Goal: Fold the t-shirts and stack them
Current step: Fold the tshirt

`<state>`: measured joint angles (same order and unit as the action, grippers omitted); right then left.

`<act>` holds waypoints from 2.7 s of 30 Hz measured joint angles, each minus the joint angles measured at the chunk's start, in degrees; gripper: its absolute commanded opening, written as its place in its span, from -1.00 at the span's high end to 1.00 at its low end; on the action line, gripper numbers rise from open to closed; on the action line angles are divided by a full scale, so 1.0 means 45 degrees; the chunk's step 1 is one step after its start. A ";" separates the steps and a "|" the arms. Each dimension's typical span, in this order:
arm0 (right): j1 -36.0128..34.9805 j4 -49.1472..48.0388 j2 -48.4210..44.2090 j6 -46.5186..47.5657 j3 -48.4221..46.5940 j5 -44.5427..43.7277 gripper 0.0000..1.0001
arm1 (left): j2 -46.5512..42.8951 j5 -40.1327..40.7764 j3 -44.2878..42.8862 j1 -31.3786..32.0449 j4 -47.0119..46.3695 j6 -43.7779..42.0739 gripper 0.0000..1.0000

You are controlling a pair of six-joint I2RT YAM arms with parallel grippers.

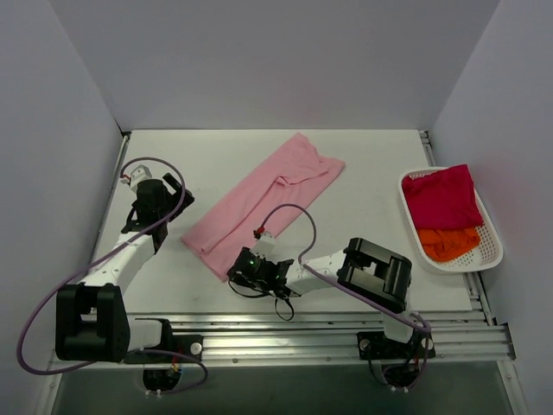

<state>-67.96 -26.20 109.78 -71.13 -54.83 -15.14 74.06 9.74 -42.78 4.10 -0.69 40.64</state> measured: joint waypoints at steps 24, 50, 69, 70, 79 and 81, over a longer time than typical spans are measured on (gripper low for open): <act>0.1904 0.0024 -0.5192 -0.0947 0.6144 -0.0748 1.00 | 0.0073 -0.0379 0.0612 -0.0126 -0.0568 0.0058 -0.88; 0.4197 1.1307 -1.4562 -0.3361 0.7062 -0.4823 -0.99 | -0.2108 0.0748 0.1758 0.4677 0.1302 0.1005 -0.88; 0.4167 0.7252 -1.3852 -0.2035 0.9122 -0.2584 -0.56 | 0.1098 0.1253 0.2293 0.9734 -0.0034 0.3094 -0.88; 0.4167 0.7028 -1.3716 -0.1996 0.9122 -0.2560 -0.52 | 0.1302 0.1253 0.2171 0.9782 -0.0155 0.3118 -0.88; 0.4167 0.6319 -1.3522 -0.1783 0.9141 -0.2409 0.13 | 0.2268 0.1054 0.1661 1.0307 -0.1161 0.3313 -0.89; 0.4167 0.6246 -1.3551 -0.1749 0.9165 -0.2390 0.20 | 0.2433 0.1020 0.1564 1.0477 -0.1316 0.3405 -0.90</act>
<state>-49.21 1.91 48.80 -79.00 -13.58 -25.89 85.01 14.33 -35.75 51.24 -6.61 55.96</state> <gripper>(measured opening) 0.435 0.946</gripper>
